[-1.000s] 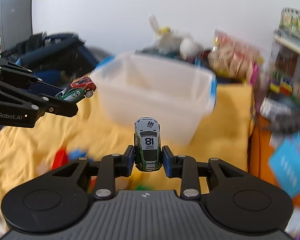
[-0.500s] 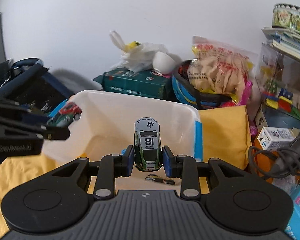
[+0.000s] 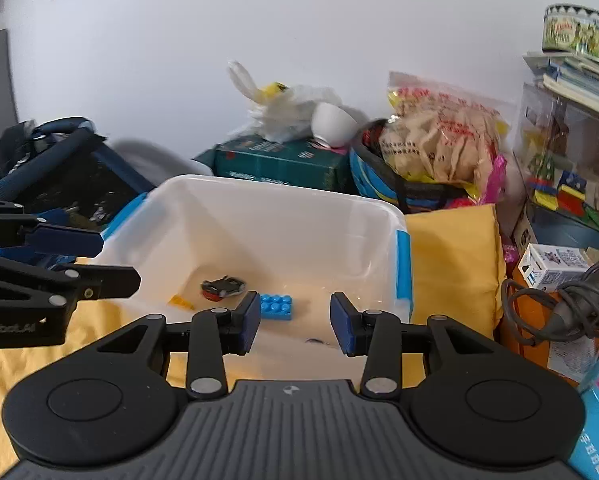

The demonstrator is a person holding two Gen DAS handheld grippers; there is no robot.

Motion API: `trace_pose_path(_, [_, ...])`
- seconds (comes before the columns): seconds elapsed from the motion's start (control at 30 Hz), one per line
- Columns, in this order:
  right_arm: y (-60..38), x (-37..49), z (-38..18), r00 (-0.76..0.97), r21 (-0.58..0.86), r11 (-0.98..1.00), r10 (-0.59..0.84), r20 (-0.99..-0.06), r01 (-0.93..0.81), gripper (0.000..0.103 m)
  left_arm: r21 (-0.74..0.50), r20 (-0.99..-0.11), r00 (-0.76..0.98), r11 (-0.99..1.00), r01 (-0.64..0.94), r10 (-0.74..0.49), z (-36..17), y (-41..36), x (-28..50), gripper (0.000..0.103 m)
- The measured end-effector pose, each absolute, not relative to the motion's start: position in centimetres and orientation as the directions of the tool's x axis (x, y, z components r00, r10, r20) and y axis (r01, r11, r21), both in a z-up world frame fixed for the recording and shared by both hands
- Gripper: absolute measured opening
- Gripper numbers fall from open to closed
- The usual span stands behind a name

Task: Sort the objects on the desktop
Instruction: 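Carry both cars over the bin and open both tools to drop them, then move both open tools back toward the toy pile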

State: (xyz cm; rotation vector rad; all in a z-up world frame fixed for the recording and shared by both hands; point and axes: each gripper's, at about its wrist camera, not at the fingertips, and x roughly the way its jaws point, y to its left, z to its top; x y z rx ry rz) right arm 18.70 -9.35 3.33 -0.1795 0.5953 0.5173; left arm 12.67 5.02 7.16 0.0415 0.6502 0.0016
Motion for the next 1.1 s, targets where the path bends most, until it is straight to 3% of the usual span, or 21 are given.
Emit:
trace_pose_path(0.1, [-10.8,16.3,2.6,0.687,-0.010,0.837,0.443,-0.577,-0.547,0.046,0.031,-0.612,0.790,0.999,-0.007,0.025,6.1,4.2,9.2,0.060])
trace_pose_path(0.23, [-12.8,12.9,-0.4,0.632,-0.025,0.816,0.428,-0.646,-0.578,0.047,0.000,-0.670,0.742,1.000,-0.013,0.009,3.0,2.9,5.1,0.060])
trace_pose_path(0.43, [-15.3,8.8,-4.8,0.504,0.061,0.803,0.429,-0.750,-0.592,0.047,-0.100,-0.774,0.632,0.994,-0.053,-0.044,-2.4,0.6,0.8,0.060])
trace_pose_path(0.6, [-15.8,5.6,-7.5,0.420,0.070,0.754,0.437,-0.795,-0.653,0.045,-0.048,-0.806,0.592,0.998,-0.043,-0.013,-4.7,-1.7,-1.1,0.060])
trace_pose_path(0.73, [-15.8,4.2,-7.9,0.389,0.076,0.728,0.448,-0.805,-0.681,0.045,-0.082,-0.807,0.589,0.996,-0.045,-0.040,-5.3,-1.9,-1.8,0.060])
trace_pose_path(0.9, [-15.1,3.1,-7.9,0.410,0.068,0.742,0.442,-0.798,-0.667,0.045,0.022,-0.809,0.588,1.000,0.001,0.017,-5.0,-1.1,-2.5,0.060])
trace_pose_path(1.1, [-13.6,1.9,-8.0,0.453,0.071,0.789,0.421,-0.786,-0.610,0.045,-0.035,-0.826,0.554,0.992,0.123,-0.098,-6.0,0.9,-2.5,0.060])
